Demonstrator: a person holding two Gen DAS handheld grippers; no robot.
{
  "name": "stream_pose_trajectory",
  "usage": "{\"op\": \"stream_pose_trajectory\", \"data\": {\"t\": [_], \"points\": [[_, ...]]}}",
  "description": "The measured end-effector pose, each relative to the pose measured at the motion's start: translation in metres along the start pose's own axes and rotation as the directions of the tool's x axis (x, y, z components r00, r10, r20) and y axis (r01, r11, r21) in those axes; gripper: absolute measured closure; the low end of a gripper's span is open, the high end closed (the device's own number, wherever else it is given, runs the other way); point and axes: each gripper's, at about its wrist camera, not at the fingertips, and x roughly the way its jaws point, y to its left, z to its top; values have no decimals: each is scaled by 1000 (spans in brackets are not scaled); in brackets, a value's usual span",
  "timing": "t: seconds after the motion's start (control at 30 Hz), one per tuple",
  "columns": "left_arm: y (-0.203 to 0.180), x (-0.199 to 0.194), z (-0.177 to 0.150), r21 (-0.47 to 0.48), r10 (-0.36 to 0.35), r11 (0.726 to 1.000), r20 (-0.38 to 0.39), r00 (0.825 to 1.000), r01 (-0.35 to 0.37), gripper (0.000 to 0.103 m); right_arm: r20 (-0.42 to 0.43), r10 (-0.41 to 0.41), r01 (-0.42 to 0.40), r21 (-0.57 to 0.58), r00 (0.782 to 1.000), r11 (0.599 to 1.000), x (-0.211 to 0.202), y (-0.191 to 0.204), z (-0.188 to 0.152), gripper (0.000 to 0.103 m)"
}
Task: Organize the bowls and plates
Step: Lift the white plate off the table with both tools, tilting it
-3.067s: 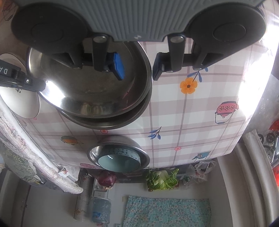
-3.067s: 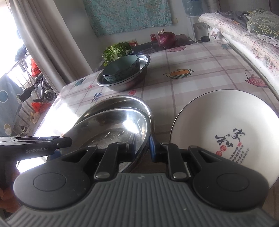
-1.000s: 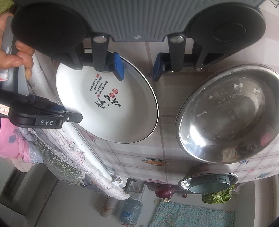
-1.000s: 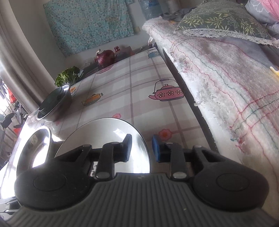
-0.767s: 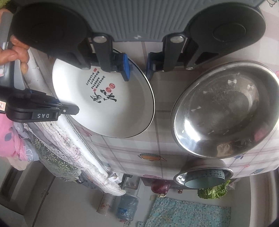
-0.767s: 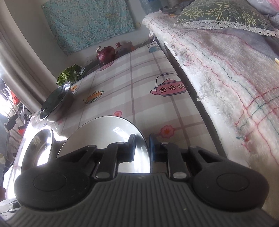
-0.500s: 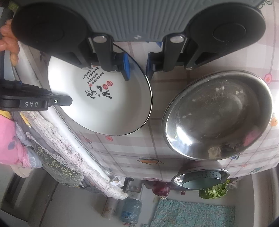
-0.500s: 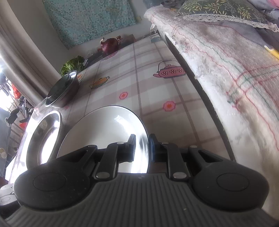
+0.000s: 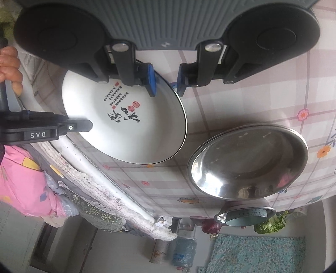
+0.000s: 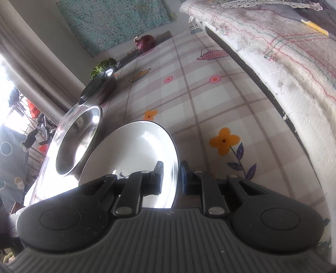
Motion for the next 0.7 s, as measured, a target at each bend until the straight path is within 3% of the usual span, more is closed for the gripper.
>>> {"op": "stream_pose_trajectory", "data": {"t": [0.17,0.37,0.7], "points": [[12,-6,-2,-72,-51,996,-13,999,50,78,9,-5,5,-16,1000,1000,-3,9,-11,87],[9,-1,11,-51,-25,998,-15,1000,24,68,38,-4,3,6,999,1000,-6,6,-16,88],[4,17,19,-56,10,998,-36,999,-12,68,27,1,-1,15,1000,1000,-1,5,-21,88]]}}
